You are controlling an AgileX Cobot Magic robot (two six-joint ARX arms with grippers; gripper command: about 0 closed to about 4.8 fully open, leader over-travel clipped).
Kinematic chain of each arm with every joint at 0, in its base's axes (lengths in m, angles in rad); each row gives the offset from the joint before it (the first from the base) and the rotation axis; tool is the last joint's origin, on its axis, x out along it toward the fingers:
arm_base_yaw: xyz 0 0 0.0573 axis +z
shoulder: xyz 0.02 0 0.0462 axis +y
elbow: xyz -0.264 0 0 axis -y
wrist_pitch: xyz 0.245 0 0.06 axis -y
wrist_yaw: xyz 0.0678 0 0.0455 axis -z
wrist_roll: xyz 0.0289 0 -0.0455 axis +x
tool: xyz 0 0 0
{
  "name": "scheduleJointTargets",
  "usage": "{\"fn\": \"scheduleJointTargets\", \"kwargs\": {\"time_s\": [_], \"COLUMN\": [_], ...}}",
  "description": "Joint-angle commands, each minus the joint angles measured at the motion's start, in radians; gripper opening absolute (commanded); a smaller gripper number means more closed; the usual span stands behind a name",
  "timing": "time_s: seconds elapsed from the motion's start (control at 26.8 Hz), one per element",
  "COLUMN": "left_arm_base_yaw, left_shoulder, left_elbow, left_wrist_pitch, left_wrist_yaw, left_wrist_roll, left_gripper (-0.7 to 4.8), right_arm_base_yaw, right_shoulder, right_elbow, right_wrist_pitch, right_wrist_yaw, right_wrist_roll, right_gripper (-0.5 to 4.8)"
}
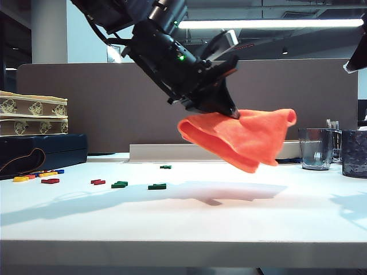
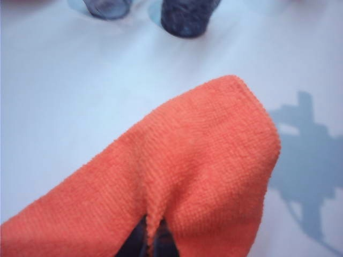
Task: Use an orange cloth to wipe the letter magnets on the table away for a distance.
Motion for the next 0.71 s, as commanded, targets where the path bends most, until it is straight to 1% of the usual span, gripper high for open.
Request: {"fn": "scheduleJointTargets", "kwargs": {"time_s": [0.04, 0.15, 0.3, 0.52, 0.71], "left_arm_base_yaw": [-0.011, -0.011, -0.003, -0.003, -0.003], "left_shoulder": [0.011, 0.035, 0.087, 0.159, 0.205], "left_elbow": [-0.001, -0.005, -0.005, -0.004, -0.004], "left_wrist_pitch": [-0.036, -0.051, -0.053, -0.043, 0.002], "left_wrist_yaw": [0.002, 0.0, -0.041, -0.046, -0.103], "left_wrist_roll": [0.008, 0.008, 0.008, 0.007, 0.005], "left_gripper": [-0.06, -0.06, -0.06, -0.06, -0.06], "right_arm_base_yaw": [0.001, 0.002, 0.002, 0.002, 0.002], "right_shoulder": [-0.007, -0.012, -0.018, -0.023, -0.023], "right_elbow": [0.004, 0.004, 0.004, 0.004, 0.004], "right_wrist_pitch": [0.016, 0.01, 0.006, 0.001, -0.001], "right_wrist_yaw": [0.002, 0.002, 0.002, 0.002, 0.005], "right_wrist_roll": [0.001, 0.001, 0.001, 0.001, 0.001], "right_gripper": [2.43, 2.43, 2.43, 2.43, 2.43]}}
